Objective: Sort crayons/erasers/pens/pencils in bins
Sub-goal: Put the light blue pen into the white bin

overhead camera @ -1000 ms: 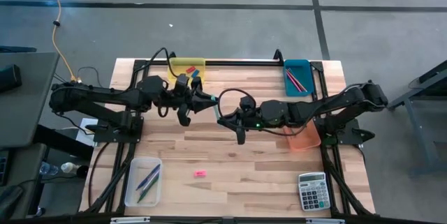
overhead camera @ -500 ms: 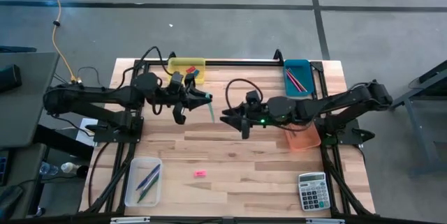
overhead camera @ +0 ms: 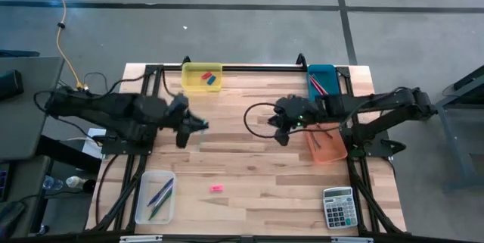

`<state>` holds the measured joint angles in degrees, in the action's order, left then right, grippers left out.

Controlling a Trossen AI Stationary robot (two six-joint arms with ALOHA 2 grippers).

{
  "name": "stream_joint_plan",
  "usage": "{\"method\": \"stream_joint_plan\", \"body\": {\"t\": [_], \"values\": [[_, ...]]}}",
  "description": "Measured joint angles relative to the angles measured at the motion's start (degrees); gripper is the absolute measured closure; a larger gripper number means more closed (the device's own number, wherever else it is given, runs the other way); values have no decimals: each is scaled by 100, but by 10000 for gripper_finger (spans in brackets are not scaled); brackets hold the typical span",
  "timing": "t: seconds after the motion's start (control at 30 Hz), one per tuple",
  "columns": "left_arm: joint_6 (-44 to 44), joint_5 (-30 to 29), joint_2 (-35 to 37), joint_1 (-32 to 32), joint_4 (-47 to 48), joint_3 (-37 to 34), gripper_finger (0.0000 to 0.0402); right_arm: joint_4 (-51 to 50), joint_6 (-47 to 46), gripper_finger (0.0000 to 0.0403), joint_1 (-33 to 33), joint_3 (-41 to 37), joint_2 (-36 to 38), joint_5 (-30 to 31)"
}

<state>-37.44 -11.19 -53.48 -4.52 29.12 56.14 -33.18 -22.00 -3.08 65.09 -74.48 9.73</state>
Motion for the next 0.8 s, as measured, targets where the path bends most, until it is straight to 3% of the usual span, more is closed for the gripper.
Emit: {"method": "stream_joint_plan", "body": {"t": [0.07,0.23,0.4,0.57,0.8], "values": [[-651,-175,-110,-497,543,229,381,-243,369,393,243,-3,2,-264],[-2590,-530,-428,-1957,1693,380,381,-147,1367,378,729,-3,4,-717],[-4634,-487,-1012,-3410,2673,369,381,23,2077,399,1201,-3,7,-1349],[-6488,-56,-1555,-4679,3431,369,381,40,2402,399,1578,-7,7,-1753],[-7920,-17,-1766,-5517,3116,-195,381,135,2436,402,1673,-7,7,-1836]]}}
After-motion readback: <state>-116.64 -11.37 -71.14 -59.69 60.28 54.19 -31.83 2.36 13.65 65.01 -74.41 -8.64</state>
